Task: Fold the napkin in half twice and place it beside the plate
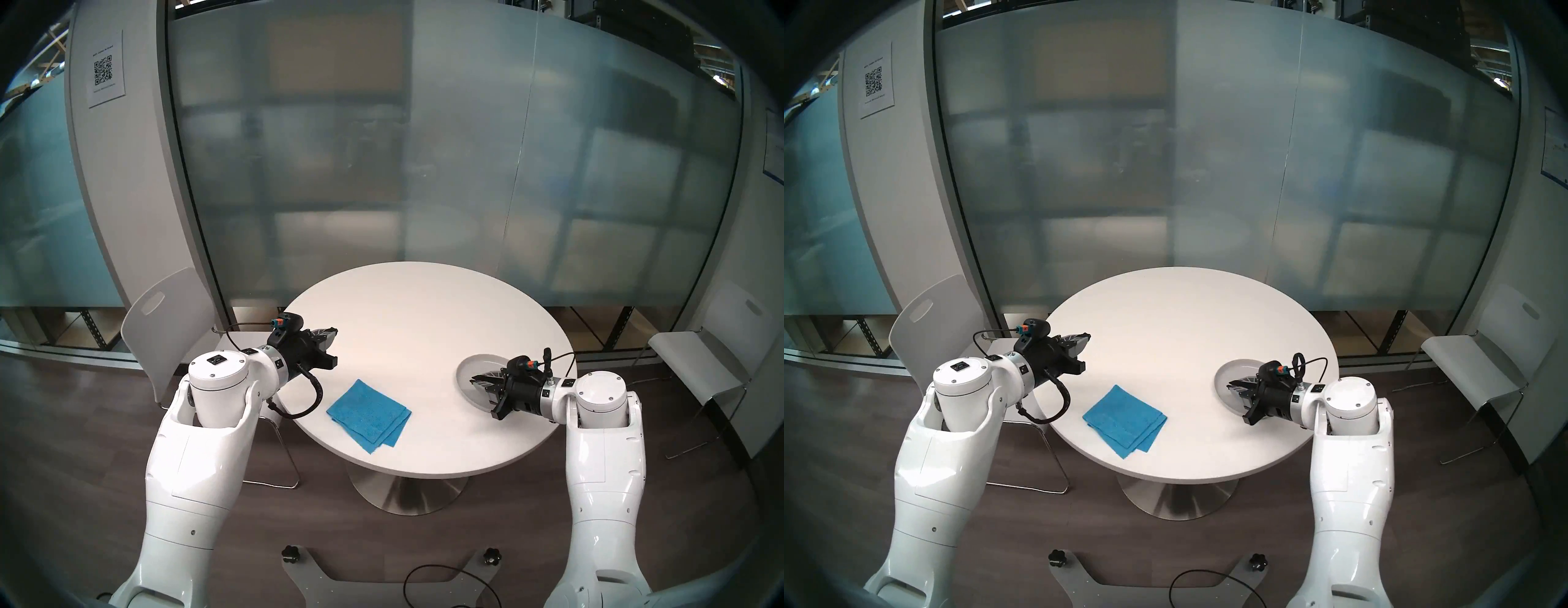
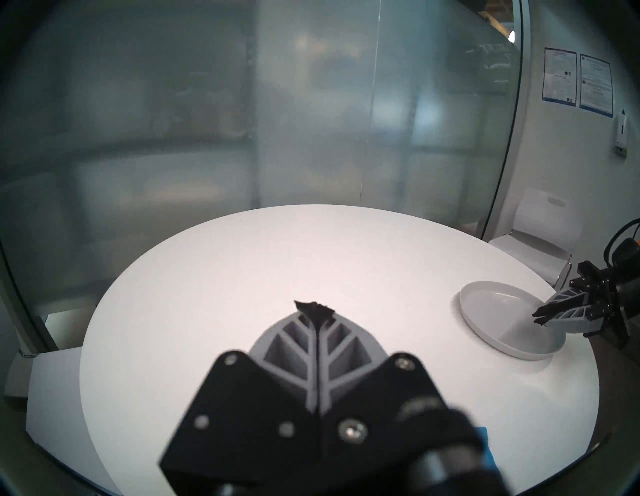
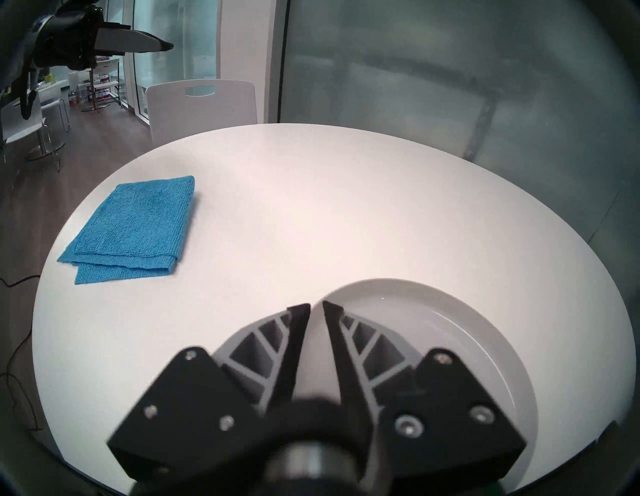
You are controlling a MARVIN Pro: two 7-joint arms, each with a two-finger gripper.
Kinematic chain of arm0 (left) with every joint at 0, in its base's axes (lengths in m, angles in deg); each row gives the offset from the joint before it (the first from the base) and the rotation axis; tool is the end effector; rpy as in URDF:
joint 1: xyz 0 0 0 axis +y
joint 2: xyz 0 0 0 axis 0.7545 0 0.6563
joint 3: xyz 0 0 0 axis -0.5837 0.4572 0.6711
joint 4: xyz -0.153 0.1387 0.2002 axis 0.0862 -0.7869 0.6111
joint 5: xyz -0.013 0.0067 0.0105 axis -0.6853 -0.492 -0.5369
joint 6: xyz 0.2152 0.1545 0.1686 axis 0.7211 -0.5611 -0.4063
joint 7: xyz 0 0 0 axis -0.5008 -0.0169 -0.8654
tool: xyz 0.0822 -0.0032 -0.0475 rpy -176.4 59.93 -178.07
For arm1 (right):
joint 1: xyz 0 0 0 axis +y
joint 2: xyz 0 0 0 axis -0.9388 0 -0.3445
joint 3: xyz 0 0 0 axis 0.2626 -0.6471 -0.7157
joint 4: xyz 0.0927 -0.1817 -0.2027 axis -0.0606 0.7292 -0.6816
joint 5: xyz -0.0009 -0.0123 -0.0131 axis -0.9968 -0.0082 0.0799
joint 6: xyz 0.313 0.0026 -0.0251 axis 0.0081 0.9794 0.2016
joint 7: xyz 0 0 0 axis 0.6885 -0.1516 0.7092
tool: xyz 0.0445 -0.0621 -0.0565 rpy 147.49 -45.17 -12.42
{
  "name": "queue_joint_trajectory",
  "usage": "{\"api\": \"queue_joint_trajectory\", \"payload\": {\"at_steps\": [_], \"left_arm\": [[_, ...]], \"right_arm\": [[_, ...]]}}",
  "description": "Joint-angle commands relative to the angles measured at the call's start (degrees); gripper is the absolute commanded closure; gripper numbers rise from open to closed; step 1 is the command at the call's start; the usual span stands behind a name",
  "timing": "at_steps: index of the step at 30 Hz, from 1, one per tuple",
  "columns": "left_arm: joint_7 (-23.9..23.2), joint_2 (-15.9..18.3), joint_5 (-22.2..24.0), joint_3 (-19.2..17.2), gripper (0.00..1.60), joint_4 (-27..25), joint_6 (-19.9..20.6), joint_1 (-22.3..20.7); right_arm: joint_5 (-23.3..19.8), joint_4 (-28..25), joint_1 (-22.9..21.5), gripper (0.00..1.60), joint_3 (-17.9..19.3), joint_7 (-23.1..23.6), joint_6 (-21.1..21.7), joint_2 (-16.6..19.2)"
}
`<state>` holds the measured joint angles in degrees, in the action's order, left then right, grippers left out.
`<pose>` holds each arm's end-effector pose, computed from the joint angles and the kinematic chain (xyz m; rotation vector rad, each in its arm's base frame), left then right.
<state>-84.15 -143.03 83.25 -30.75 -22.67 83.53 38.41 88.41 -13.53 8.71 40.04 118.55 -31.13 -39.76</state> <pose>0.4224 0.0179 -0.2396 2.2031 -0.4028 1.7136 0.4269 -0.0783 -0.3072 -2.2471 -1.0583 -1.4506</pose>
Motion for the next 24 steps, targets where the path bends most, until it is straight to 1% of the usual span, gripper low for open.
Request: {"api": "queue_joint_trajectory", "payload": {"at_steps": [1,7,14,24], "left_arm": [[2.60,-3.69,1.33,-1.13,1.60,-3.00,-0.85,2.09],[3.54,-4.27,1.76,-1.32,1.60,-3.62,-1.07,3.54],[3.55,-4.08,2.12,-1.17,1.60,-3.95,-0.87,4.01],[3.99,-4.46,2.85,-1.72,1.60,-4.66,-0.75,5.09]], "right_arm": [[0.87,3.23,-3.98,0.93,0.07,-1.85,-0.61,1.69],[1.77,7.47,-5.77,0.93,-0.06,-2.89,-1.40,2.70],[3.05,10.49,-7.95,0.93,-0.78,-3.64,-1.73,3.24],[4.19,16.82,-12.54,0.92,-1.60,-6.53,-3.18,3.63]]}}
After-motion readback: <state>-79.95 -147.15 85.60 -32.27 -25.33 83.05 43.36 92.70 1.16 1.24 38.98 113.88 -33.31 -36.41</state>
